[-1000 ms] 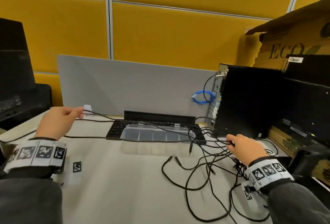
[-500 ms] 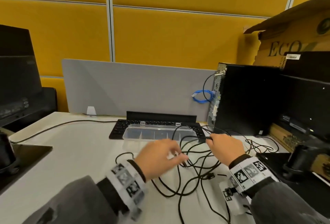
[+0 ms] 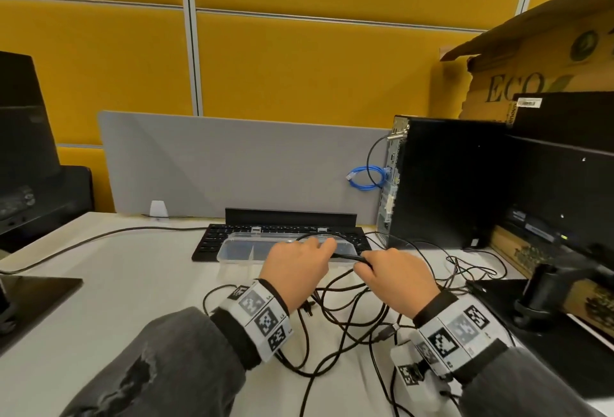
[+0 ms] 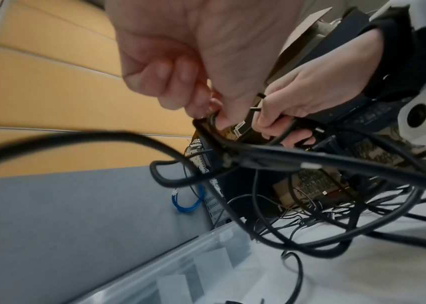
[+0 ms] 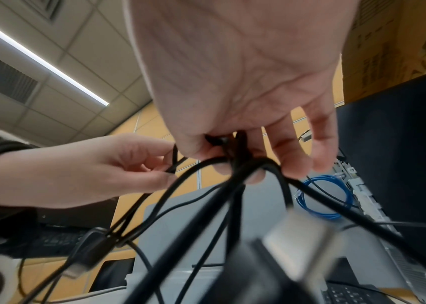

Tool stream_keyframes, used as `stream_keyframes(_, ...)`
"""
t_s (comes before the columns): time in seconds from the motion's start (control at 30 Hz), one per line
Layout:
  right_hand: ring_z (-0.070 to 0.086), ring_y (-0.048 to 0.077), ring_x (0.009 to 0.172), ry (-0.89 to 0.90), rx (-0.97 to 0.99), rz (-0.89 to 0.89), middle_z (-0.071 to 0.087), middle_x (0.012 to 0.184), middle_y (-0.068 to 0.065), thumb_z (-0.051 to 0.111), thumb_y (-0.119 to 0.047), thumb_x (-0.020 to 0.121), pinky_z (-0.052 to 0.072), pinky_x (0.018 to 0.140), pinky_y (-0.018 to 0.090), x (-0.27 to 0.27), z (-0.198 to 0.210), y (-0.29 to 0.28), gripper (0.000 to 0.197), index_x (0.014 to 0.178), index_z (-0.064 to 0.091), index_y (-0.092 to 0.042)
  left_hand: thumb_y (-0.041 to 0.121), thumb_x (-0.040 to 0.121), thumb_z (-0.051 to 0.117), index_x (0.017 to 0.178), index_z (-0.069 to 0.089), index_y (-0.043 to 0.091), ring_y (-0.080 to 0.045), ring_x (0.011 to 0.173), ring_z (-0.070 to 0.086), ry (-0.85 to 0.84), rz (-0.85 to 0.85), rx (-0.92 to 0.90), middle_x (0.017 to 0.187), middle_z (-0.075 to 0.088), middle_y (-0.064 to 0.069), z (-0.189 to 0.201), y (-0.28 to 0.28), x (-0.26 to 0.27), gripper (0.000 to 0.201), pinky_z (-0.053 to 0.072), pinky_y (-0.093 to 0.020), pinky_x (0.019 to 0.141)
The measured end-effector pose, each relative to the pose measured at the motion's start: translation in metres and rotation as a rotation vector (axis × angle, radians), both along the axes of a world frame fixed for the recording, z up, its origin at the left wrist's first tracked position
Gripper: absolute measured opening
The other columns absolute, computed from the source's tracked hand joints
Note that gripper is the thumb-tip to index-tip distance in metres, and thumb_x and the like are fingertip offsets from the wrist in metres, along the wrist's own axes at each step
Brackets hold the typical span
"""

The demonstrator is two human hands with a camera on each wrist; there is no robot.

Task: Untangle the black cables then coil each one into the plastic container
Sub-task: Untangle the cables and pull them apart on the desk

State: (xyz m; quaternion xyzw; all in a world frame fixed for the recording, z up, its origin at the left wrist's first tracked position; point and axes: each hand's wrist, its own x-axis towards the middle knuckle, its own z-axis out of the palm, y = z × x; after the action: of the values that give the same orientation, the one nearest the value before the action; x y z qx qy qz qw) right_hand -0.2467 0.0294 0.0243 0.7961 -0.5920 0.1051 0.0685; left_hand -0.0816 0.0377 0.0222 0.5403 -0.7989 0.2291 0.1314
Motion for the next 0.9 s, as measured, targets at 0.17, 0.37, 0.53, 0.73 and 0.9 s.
stream_keyframes(0.17,0.054,0.015,0.066,-0.097,-0.007,0.015,0.049,0.066,-0.008,0.034,-0.034,0.097,0.040,0.055,0.023,-0.013,-0.001,-0.009,0.016,0.088,0.046,-0.028,0.006,0.057,0.080,0.076,0.042,0.020,-0.014,0.032,0.016,-0.101,-0.192,-0.063,0.046,0.024,0.007,-0.003,0.006,0.027,0.044,0.001,-0.012,0.039)
stream_keyframes(0.37,0.058,0.014,0.070,-0.201,0.039,0.043,0.059,0.073,-0.005,0.033,-0.034,0.099,0.049,0.065,0.030,-0.021,-0.005,-0.017,0.019,0.098,0.051,-0.027,0.030,0.097,0.032,0.080,0.038,0.028,-0.008,0.053,0.045,0.154,-0.328,0.167,0.064,0.047,0.010,0.007,0.014,0.061,0.018,0.045,-0.026,0.052)
stream_keyframes(0.53,0.060,0.017,0.073,-0.319,0.100,-0.016,0.055,0.068,-0.006,0.028,-0.032,0.100,0.046,0.068,0.031,-0.044,-0.008,-0.025,0.028,0.082,0.050,-0.028,0.015,0.094,0.048,0.069,0.037,0.017,-0.007,0.063,0.056,0.577,-0.325,0.367,0.068,0.059,-0.003,0.008,0.011,0.096,0.027,0.043,-0.026,0.060)
stream_keyframes(0.73,0.053,0.010,0.104,-0.281,0.199,0.236,0.056,0.113,-0.006,0.019,-0.071,0.080,0.047,0.088,0.031,-0.006,0.000,0.001,0.061,0.132,0.035,-0.042,0.024,0.094,0.050,0.070,0.039,0.018,-0.006,0.056,0.041,0.618,-0.338,0.351,0.061,0.044,0.006,0.002,0.014,0.079,0.027,0.036,-0.016,0.055)
stream_keyframes(0.9,0.049,0.004,0.100,-0.259,0.122,0.361,0.054,0.109,-0.011,0.041,-0.052,0.092,0.045,0.089,0.029,0.017,-0.006,0.002,0.031,0.114,0.052,-0.033,0.021,0.093,0.054,0.069,0.038,0.019,-0.007,0.056,0.037,0.599,-0.420,0.356,0.062,0.041,0.006,0.000,0.020,0.065,0.028,0.032,-0.015,0.055)
